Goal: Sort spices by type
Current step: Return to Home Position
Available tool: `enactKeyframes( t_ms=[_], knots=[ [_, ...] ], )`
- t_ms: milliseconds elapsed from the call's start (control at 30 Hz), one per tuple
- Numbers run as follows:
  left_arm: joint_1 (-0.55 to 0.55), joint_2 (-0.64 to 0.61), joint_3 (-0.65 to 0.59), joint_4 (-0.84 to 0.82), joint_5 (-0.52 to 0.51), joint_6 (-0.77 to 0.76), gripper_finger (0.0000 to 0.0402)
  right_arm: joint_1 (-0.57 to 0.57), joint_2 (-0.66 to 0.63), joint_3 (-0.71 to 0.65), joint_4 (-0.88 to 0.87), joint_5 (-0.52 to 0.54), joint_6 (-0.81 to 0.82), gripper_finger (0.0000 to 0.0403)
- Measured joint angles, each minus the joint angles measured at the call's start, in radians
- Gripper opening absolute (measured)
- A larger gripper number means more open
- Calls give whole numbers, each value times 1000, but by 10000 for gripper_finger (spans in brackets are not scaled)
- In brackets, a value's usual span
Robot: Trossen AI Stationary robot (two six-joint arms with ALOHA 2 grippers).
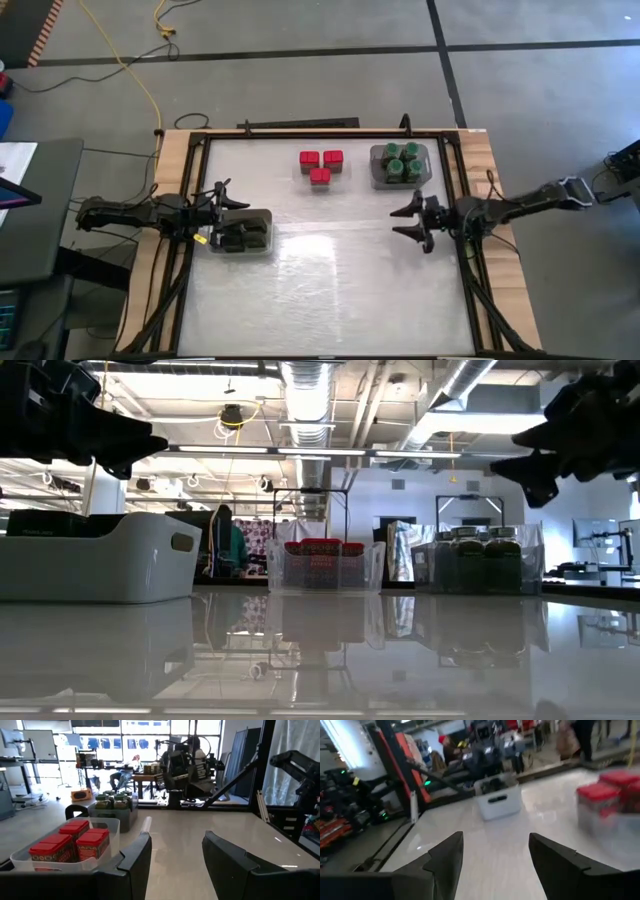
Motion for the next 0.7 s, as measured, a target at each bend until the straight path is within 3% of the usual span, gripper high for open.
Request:
enactKeyframes(
  t_ms=[367,700],
  knots=[
    [0,0,0,0,0,0,169,-86,-221,-1,-51,-61,-108,255],
    [0,0,0,0,1,-8,169,-104,-413,-1,-279,-36,-89,255]
  ],
)
